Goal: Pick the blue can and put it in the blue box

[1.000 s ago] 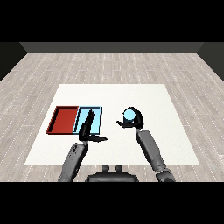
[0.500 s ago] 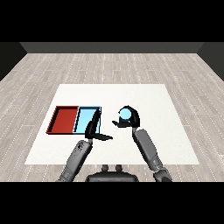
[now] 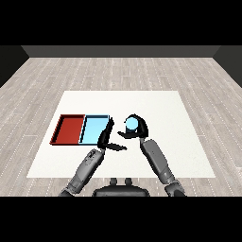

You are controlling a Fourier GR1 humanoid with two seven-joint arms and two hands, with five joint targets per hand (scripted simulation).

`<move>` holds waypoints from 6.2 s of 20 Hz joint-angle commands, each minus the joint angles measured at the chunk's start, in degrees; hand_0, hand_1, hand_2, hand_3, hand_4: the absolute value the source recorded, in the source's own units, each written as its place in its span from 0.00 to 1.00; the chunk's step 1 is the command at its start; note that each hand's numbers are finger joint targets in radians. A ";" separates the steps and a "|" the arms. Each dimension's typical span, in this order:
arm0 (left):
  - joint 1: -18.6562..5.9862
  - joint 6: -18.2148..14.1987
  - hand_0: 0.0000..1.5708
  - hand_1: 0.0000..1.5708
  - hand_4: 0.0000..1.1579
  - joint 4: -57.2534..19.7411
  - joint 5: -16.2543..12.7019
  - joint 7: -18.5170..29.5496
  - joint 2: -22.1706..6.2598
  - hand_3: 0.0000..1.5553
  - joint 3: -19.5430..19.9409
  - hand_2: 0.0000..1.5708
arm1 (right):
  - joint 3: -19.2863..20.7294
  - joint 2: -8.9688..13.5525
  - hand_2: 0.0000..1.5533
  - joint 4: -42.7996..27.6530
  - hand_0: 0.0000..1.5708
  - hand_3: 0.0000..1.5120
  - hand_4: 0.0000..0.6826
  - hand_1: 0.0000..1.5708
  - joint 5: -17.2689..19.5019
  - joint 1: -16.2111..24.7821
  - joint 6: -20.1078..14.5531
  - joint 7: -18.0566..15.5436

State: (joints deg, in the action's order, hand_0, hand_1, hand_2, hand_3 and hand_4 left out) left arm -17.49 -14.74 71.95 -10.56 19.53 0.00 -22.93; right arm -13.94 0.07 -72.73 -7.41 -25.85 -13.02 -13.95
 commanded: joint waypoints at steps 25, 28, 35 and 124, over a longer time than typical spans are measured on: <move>-11.30 -6.07 0.00 0.00 0.00 -14.72 -11.85 2.88 0.00 0.00 -8.23 0.00 | -8.98 -0.05 0.94 -2.68 0.91 0.92 0.80 0.91 -5.07 -0.35 -5.32 -0.58; -11.98 -11.52 0.00 0.00 0.00 -12.39 -14.16 3.07 0.00 0.00 -12.31 0.00 | -9.23 -0.06 0.94 -3.45 0.91 0.91 0.81 0.91 -3.22 2.44 -3.85 -1.86; -11.82 -9.81 0.00 0.00 0.00 -13.12 -14.64 4.17 -0.01 0.00 -12.05 0.00 | -13.33 -0.06 0.94 1.71 0.93 0.90 0.77 0.93 -7.09 -2.00 -7.48 -3.31; -28.17 -15.69 0.61 0.61 0.80 -69.91 -3.23 -13.15 -8.02 0.52 9.02 0.55 | 17.44 8.89 0.00 -8.20 0.00 0.00 0.00 0.00 -17.13 8.12 7.69 -3.95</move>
State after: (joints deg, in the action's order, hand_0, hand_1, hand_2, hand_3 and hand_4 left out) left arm -47.00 -30.99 6.73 -15.02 7.88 -9.68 -13.25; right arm 2.59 8.41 -84.28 -24.50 -16.22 -6.38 -17.07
